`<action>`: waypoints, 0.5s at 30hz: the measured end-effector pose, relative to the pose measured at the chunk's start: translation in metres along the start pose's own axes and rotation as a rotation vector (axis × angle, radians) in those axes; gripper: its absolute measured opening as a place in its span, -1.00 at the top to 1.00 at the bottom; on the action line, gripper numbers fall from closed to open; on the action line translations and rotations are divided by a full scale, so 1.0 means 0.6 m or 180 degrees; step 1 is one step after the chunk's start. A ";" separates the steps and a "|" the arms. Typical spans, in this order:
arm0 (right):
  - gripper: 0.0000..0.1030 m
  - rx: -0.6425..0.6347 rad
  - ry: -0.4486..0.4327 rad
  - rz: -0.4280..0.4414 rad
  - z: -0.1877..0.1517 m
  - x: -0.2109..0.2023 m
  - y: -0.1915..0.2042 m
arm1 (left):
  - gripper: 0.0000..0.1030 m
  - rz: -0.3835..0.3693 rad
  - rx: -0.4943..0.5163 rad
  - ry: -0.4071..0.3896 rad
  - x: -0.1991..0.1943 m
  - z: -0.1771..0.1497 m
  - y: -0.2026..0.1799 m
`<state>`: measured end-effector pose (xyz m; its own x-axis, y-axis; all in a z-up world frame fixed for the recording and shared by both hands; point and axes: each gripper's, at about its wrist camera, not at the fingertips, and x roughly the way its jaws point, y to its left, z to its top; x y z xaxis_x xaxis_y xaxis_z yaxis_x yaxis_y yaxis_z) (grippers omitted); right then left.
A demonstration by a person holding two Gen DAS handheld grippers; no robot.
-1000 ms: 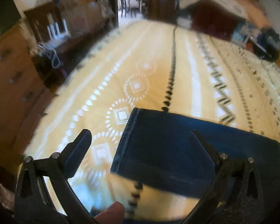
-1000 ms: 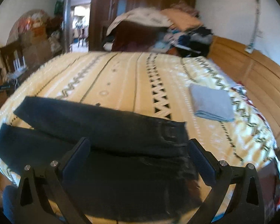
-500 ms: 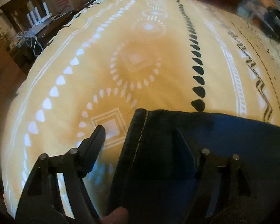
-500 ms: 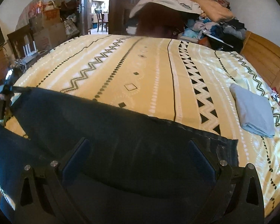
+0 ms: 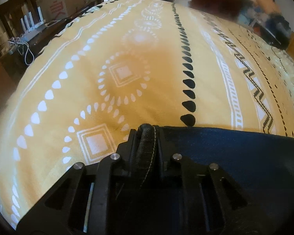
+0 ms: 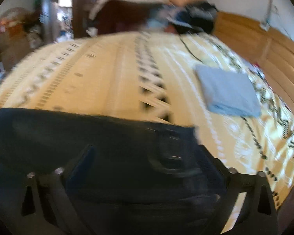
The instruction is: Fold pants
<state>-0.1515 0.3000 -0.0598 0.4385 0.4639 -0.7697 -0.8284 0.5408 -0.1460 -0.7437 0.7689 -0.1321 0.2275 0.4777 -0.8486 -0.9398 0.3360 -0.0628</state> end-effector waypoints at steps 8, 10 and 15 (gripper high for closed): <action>-0.40 0.0216 0.0617 0.0367 0.028 0.175 -0.147 | 0.65 0.0071 -0.0083 -0.0036 0.003 0.015 -0.018; -0.40 0.0157 0.0663 0.0386 0.045 0.206 -0.144 | 0.65 0.0099 -0.0077 -0.0024 0.006 0.014 -0.022; -0.45 0.0080 0.0993 0.0477 0.063 0.295 -0.124 | 0.65 0.0124 -0.0104 -0.0032 0.014 0.010 -0.024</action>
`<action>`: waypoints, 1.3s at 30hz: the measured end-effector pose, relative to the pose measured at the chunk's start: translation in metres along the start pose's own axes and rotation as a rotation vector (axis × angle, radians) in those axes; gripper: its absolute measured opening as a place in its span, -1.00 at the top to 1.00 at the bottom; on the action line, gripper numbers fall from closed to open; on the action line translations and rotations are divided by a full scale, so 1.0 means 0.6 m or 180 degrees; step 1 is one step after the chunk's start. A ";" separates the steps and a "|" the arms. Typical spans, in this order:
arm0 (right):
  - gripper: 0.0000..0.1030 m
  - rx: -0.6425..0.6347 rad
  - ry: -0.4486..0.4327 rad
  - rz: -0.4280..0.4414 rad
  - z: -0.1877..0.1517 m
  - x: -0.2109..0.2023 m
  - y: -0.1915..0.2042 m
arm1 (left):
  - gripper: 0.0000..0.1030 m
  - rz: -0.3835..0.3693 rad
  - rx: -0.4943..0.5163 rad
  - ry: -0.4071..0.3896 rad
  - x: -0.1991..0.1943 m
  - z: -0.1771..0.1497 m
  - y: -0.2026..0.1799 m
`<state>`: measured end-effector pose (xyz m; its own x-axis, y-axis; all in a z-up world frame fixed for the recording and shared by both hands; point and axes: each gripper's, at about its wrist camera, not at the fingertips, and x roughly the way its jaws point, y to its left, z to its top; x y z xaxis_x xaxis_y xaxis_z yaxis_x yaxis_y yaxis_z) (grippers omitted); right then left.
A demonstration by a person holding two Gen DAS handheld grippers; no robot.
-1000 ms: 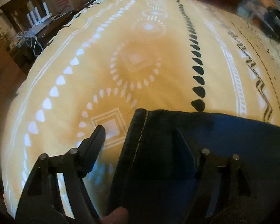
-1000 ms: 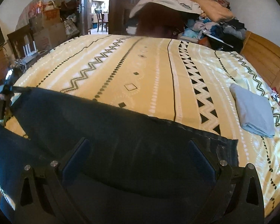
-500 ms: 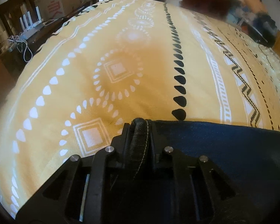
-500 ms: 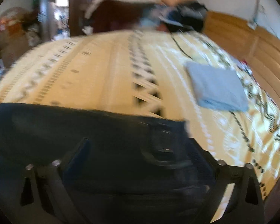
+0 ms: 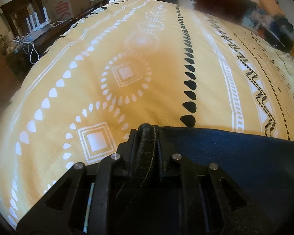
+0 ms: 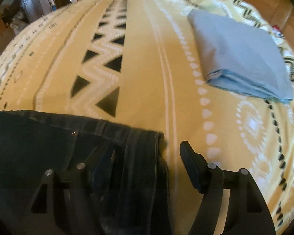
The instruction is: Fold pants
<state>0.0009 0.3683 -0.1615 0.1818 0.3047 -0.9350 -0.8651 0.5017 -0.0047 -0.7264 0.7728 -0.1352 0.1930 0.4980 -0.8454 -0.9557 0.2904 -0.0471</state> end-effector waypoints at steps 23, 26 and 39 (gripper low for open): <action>0.75 -0.0120 -0.1217 0.1142 -0.257 -0.444 -0.018 | 0.65 -0.0322 -0.0340 -0.1527 -0.413 -0.145 0.077; 0.75 -0.0110 -0.0929 0.1151 -0.379 -0.444 -0.033 | 0.62 -0.0240 -0.0437 -0.1361 -0.416 -0.238 0.116; 0.72 -0.0467 0.0278 0.0830 -0.549 -0.367 0.047 | -0.02 0.0314 -0.1408 -0.0557 -0.341 -0.462 0.260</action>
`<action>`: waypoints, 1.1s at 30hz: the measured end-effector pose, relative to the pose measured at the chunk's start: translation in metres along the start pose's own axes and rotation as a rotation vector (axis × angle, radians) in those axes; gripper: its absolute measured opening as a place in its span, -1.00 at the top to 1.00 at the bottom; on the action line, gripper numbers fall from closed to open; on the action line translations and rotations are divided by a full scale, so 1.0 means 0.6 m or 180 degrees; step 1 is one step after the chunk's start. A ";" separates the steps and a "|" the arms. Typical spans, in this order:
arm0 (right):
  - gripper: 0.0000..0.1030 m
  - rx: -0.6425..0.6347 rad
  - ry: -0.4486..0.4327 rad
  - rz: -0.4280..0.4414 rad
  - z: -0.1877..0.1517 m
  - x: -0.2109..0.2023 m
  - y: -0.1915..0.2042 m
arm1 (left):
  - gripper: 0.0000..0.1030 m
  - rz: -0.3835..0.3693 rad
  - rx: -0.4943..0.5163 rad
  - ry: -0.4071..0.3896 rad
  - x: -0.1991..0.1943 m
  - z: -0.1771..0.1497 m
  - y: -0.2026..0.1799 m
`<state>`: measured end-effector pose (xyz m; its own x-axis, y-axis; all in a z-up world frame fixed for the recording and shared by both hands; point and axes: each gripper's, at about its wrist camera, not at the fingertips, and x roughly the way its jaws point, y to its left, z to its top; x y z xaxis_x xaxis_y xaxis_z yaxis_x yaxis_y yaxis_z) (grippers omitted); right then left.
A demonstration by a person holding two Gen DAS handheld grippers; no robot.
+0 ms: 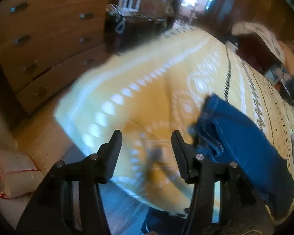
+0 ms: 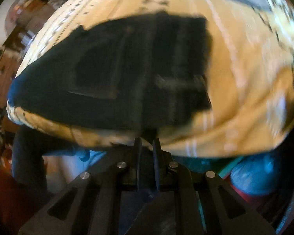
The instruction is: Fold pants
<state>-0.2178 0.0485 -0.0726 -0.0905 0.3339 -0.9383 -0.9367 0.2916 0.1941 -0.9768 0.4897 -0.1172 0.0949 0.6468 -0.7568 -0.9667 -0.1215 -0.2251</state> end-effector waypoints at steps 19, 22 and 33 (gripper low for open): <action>0.32 -0.2316 -0.0270 0.1435 0.264 0.200 0.830 | -0.09 -0.1130 -0.0496 0.0244 -0.031 -0.069 -0.022; 0.32 -0.2675 -0.0124 0.1276 0.254 0.263 0.934 | -0.11 -0.1233 -0.0541 0.0346 -0.029 -0.072 -0.013; 0.60 -0.2832 -0.0090 0.0837 0.253 0.284 0.968 | -0.15 -0.1624 -0.0495 0.0562 -0.026 -0.086 -0.015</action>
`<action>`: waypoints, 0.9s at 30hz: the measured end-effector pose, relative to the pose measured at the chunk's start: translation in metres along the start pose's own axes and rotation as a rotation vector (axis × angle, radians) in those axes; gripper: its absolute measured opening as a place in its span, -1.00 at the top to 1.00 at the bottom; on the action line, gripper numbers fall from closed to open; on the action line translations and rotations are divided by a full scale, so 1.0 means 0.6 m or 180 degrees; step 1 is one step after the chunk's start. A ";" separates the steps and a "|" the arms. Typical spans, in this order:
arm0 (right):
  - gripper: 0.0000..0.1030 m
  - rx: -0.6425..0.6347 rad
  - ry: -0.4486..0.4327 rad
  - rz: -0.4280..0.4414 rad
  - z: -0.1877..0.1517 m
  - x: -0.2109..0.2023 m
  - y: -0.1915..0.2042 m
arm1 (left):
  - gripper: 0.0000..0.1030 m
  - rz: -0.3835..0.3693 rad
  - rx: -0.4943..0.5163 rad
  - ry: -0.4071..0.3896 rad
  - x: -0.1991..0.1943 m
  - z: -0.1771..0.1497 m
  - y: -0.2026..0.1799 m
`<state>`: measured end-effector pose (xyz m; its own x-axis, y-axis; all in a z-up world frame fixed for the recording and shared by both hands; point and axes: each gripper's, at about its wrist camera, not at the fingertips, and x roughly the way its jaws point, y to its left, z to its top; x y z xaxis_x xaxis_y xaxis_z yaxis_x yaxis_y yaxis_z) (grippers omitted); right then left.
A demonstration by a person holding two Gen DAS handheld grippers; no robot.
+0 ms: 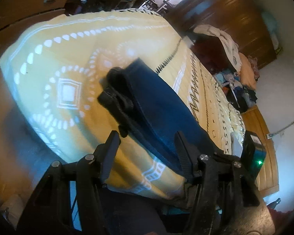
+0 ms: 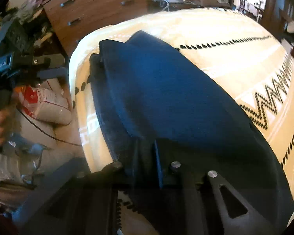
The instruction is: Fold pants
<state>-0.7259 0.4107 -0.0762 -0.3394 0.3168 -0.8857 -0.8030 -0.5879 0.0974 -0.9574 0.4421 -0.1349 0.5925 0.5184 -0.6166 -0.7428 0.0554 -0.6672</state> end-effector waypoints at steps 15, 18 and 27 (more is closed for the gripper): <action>0.85 0.0296 -0.0304 0.0076 -0.057 -0.056 -0.055 | -0.18 -0.0229 -0.0036 0.0314 0.051 0.000 -0.037; 0.85 0.0336 -0.0413 0.0152 -0.052 -0.073 -0.054 | -0.27 -0.0214 -0.0094 0.0327 0.067 0.002 -0.042; 0.85 0.0276 -0.0487 0.0237 -0.058 -0.098 -0.045 | -0.16 0.0239 -0.0252 -0.0318 0.031 0.038 -0.024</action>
<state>-0.6670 0.3818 -0.0425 -0.4647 0.3881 -0.7959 -0.8098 -0.5499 0.2047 -0.9427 0.4704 -0.1275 0.4994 0.6010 -0.6240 -0.7545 -0.0521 -0.6542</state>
